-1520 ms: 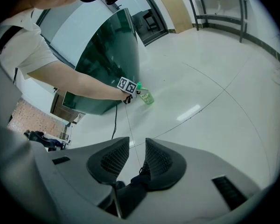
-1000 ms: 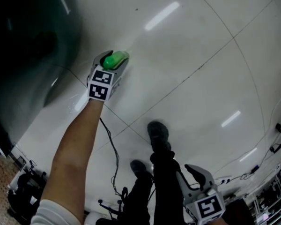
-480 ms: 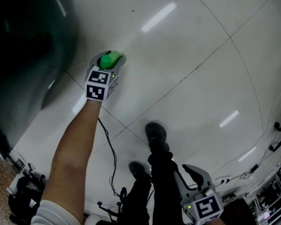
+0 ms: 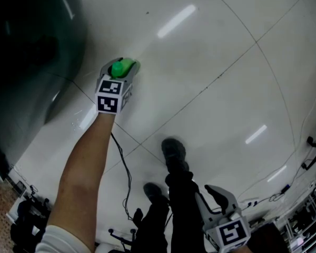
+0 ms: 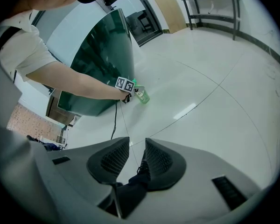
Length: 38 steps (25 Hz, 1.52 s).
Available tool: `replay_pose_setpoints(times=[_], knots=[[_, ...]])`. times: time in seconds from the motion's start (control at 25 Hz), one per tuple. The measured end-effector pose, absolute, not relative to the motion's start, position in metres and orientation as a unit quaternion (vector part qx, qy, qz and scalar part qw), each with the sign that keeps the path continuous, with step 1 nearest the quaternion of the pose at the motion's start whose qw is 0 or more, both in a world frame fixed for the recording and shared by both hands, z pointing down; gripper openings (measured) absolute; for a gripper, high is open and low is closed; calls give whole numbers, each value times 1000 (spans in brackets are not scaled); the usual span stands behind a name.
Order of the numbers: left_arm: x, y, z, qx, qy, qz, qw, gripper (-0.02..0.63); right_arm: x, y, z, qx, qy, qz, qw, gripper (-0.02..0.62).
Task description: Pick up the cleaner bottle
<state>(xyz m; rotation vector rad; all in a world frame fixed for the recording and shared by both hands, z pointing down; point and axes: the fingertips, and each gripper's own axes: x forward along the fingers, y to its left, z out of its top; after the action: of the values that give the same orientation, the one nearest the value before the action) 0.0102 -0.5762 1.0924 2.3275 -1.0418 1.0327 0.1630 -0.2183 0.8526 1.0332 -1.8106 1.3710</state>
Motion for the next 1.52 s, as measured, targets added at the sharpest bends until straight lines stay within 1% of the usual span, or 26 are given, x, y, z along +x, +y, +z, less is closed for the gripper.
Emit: replay_pose_setpoints(times=[0.64,0.88,1.12,1.52], knots=[[-6,-573,1083,812,-404,354,229,178,160,-223,852,405,-692,508,314,115],[-19,-561,1035,814,-424,312,245,178,152,-230,840,407,-707,493,303,115],[-21,-537,992,820,-409,320,239,178,148,-240,822,404,-724,475,295,115],[-12,-538,929,826,-407,320,223,178,169,-240,795,417,-731,456,288,115]])
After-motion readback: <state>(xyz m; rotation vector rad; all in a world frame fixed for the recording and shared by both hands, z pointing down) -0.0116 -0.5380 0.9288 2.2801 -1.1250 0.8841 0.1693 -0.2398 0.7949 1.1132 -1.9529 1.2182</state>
